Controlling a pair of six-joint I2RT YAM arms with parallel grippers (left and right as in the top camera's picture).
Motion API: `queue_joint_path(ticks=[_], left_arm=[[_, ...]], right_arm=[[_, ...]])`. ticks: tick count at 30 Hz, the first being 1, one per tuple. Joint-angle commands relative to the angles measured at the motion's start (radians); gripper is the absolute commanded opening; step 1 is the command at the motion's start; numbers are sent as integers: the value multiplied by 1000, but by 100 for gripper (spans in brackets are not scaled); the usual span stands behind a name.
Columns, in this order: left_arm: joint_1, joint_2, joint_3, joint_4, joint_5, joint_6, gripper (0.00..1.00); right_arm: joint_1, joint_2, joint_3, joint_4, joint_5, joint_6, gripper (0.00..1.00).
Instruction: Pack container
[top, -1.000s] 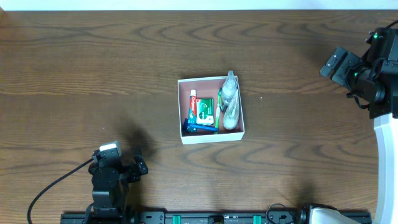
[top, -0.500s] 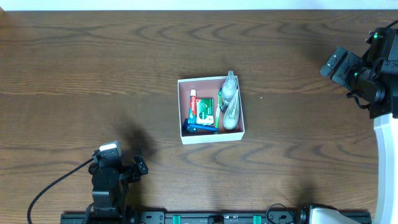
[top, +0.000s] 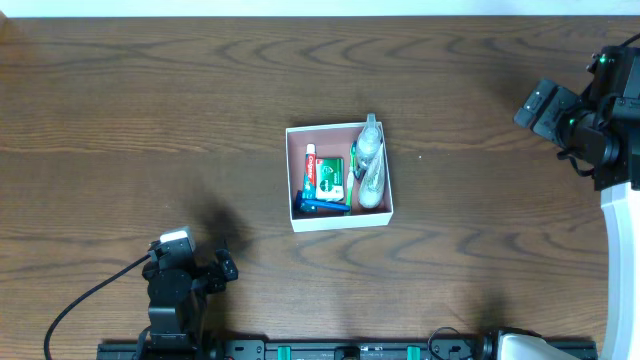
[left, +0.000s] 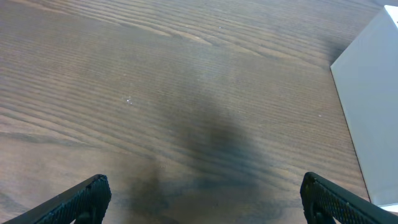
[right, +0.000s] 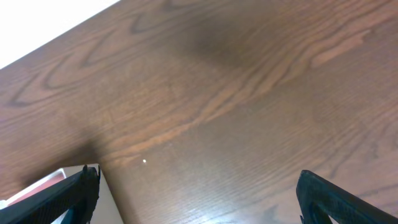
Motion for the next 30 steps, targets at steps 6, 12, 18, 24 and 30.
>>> queue_joint_path(ticks=[6,12,18,24,30], left_arm=[[-4,-7,-13,2,-1,3,98],[-4,-7,-13,2,-1,3,98],[-4,-7,-13,2,-1,3,98],[-4,-7,-13,3,-1,3,98],[-4,-7,-13,2,-1,3,98]], right_arm=[[-3,-244,-175,90,42,-140,99],[-3,-524,-516,221,41,-155,99],[-3,-812,-827,250,19,-155,99],[-3,-1051,-1047,250,-34,-155,99],[-3,-1162,-1165,252,-49,-154,99]])
